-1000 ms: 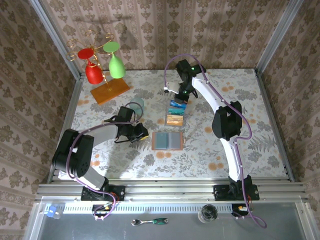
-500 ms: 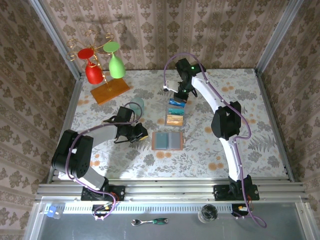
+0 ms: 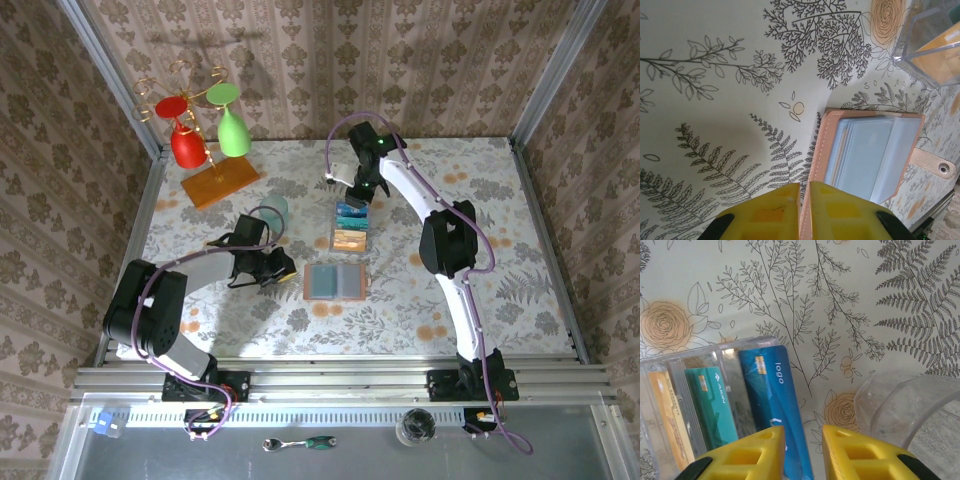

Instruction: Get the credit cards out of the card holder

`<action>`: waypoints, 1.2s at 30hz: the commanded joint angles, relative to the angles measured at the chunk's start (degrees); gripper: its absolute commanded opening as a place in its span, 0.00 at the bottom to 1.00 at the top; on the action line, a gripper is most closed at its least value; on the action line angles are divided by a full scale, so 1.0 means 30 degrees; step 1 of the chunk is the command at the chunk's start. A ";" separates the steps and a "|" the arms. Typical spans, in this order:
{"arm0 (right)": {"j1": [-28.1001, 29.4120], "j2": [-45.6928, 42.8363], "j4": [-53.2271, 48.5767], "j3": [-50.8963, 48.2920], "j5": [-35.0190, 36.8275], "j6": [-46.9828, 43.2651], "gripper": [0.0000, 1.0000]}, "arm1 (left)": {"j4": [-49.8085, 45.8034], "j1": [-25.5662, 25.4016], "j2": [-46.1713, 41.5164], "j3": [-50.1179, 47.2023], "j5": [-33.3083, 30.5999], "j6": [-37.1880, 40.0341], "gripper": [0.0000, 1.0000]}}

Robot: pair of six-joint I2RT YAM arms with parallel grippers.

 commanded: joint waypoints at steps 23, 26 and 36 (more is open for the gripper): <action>0.0496 -0.1167 0.2007 -0.2207 0.0808 0.0448 0.11 | 0.0426 0.0166 -0.0147 -0.0419 0.0289 -0.0222 0.14; 0.0525 -0.1557 0.2181 -0.2393 0.0749 0.0482 0.11 | 0.0464 0.0166 -0.0119 -0.0383 0.0319 -0.0245 0.14; 0.0684 -0.4133 0.4043 -0.4640 0.0558 0.1755 0.14 | 0.1002 -0.0065 -0.0069 -0.0412 0.0426 -0.0379 0.14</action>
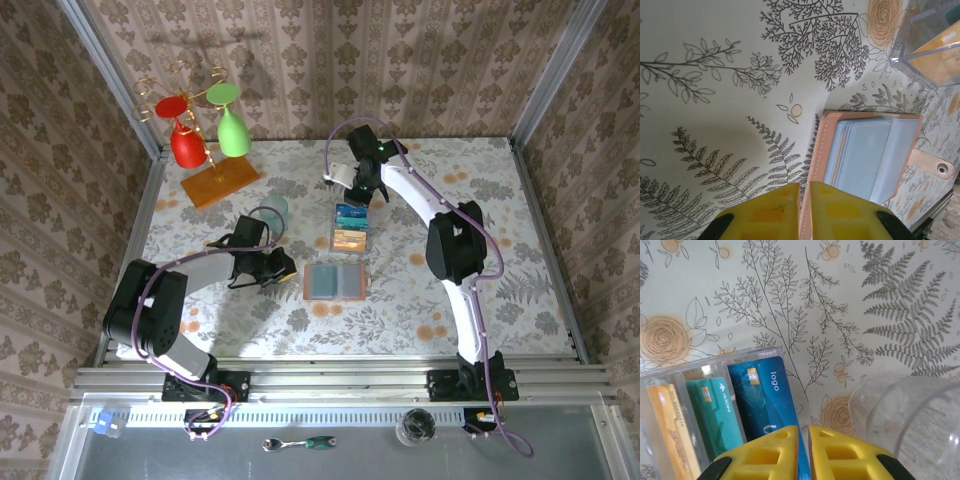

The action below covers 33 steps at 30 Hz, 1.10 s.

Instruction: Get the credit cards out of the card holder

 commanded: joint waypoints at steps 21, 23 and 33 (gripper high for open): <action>0.1626 -0.9690 1.0012 -1.3566 -0.2579 1.7371 0.16 | 0.1659 -0.1771 0.1720 0.0318 0.1055 -0.0356 0.09; 0.1773 -1.0081 1.0681 -1.4524 -0.2697 1.9210 0.14 | 0.1546 -0.1825 0.1729 0.0249 0.1035 -0.0292 0.09; 0.2816 -1.0864 1.1866 -1.7190 -0.3709 2.4667 0.11 | 0.1483 -0.1979 0.1853 -0.0251 0.0862 -0.0178 0.07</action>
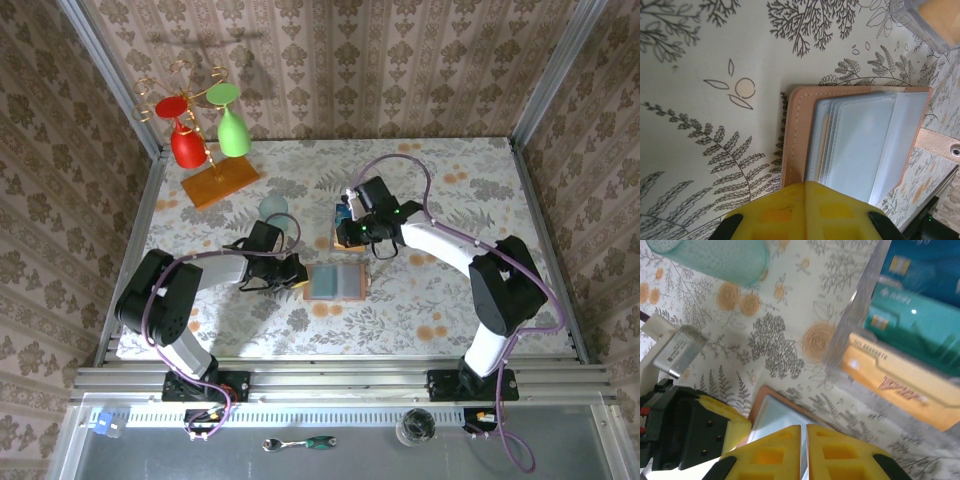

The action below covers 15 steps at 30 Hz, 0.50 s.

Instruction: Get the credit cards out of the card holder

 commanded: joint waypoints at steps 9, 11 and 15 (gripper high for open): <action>0.1087 -0.0401 -0.0111 -0.1379 -0.1842 0.5555 0.11 | 0.0023 -0.0232 0.0001 -0.0690 -0.0023 -0.0128 0.07; 0.1196 -0.0221 0.0334 -0.1799 -0.2550 0.6107 0.14 | 0.0165 -0.0261 0.0001 -0.0807 -0.0024 -0.0154 0.07; 0.1517 0.0100 0.1450 -0.2553 -0.3107 0.7130 0.23 | 0.0268 -0.0312 -0.0064 -0.0955 -0.0073 -0.0261 0.07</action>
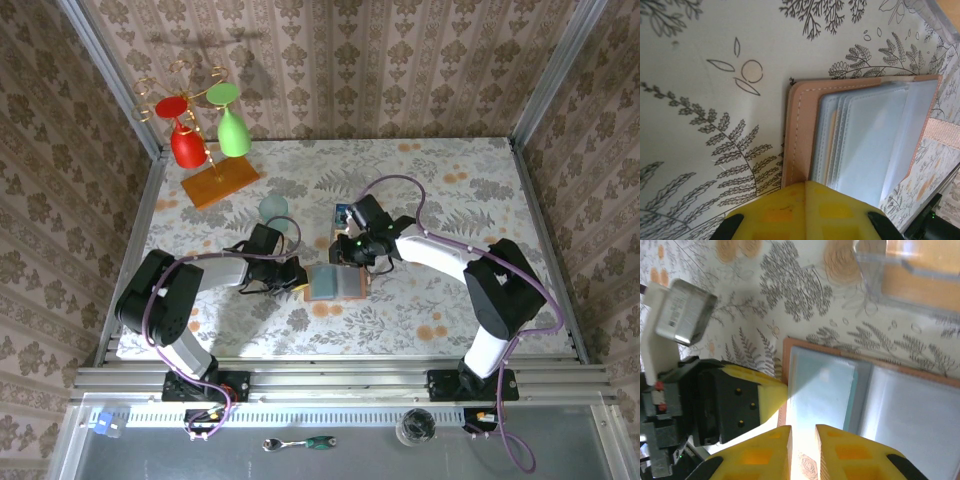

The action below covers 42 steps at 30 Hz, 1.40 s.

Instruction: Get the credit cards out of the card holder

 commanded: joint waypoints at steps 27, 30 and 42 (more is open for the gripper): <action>0.1021 0.3146 0.0251 0.0703 -0.1395 0.1541 0.32 | -0.0431 -0.0115 -0.0402 -0.0592 -0.0595 -0.0194 0.07; 0.1039 0.3201 -0.0206 0.0815 -0.1022 0.1416 0.32 | -0.0416 -0.0115 -0.0396 -0.0607 -0.0614 -0.0182 0.07; 0.1039 0.2368 -0.2042 0.0876 0.1003 0.0755 0.32 | -0.0451 -0.0086 -0.0343 -0.0625 -0.0581 -0.0150 0.07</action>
